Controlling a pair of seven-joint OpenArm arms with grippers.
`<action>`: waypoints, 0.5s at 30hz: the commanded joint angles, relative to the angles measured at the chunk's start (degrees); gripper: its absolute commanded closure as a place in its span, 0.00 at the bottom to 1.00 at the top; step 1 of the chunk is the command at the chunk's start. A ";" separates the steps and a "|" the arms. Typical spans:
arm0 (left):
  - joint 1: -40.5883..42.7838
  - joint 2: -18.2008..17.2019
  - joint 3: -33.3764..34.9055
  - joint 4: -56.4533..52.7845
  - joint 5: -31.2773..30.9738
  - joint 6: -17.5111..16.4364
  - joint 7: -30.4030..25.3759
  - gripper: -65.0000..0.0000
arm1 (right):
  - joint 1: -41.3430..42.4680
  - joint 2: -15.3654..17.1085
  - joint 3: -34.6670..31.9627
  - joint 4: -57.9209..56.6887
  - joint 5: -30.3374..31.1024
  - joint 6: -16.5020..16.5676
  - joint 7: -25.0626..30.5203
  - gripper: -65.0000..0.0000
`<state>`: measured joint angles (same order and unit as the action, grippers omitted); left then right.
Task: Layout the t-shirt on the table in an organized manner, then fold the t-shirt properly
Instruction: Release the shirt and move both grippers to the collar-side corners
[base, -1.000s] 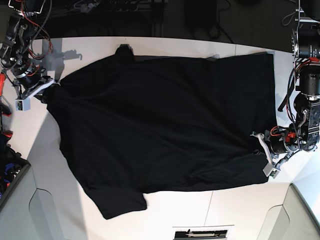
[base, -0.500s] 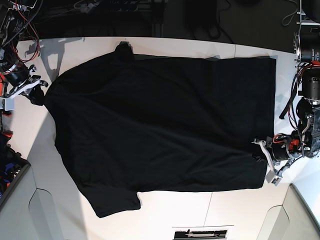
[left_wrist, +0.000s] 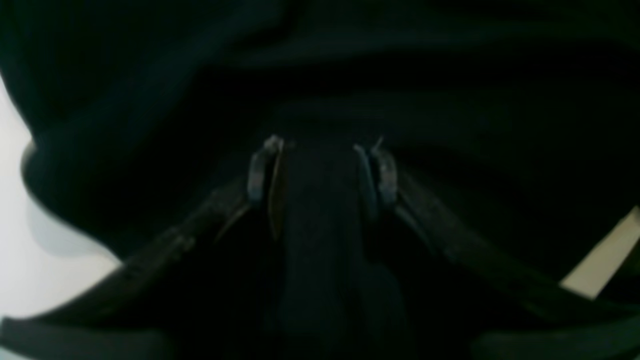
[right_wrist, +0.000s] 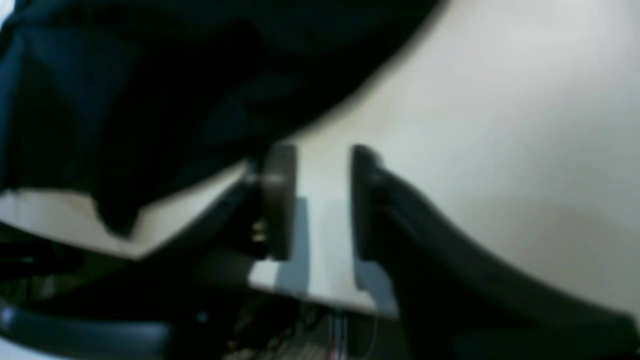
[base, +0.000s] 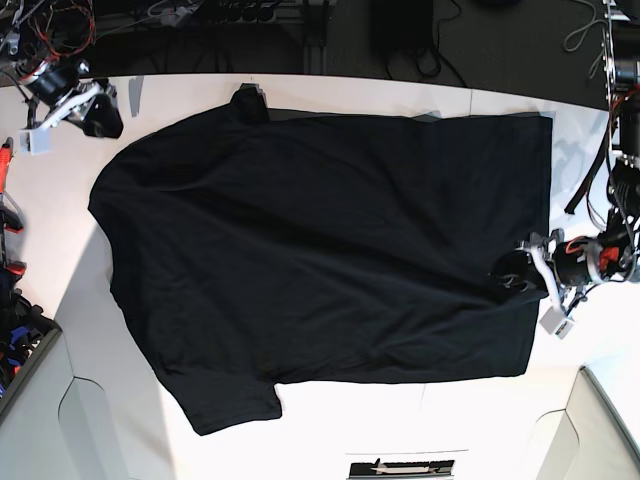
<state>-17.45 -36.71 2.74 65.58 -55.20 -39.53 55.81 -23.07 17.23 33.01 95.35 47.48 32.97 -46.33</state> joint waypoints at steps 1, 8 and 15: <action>0.09 -1.36 -2.56 1.18 -2.01 -0.47 -0.24 0.60 | -0.20 0.83 0.44 0.92 1.25 0.24 1.46 0.62; 12.04 -1.36 -15.91 7.32 -5.99 -0.47 1.05 0.60 | 0.46 -0.35 -0.48 0.85 -0.46 0.24 2.99 0.59; 23.12 -0.46 -23.45 13.55 -6.01 -0.47 0.83 0.60 | 0.83 -3.56 -7.76 0.83 -5.05 -0.20 5.88 0.59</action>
<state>6.55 -35.88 -20.12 78.13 -59.99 -39.51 57.58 -22.24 13.10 24.95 95.37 42.11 32.75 -40.73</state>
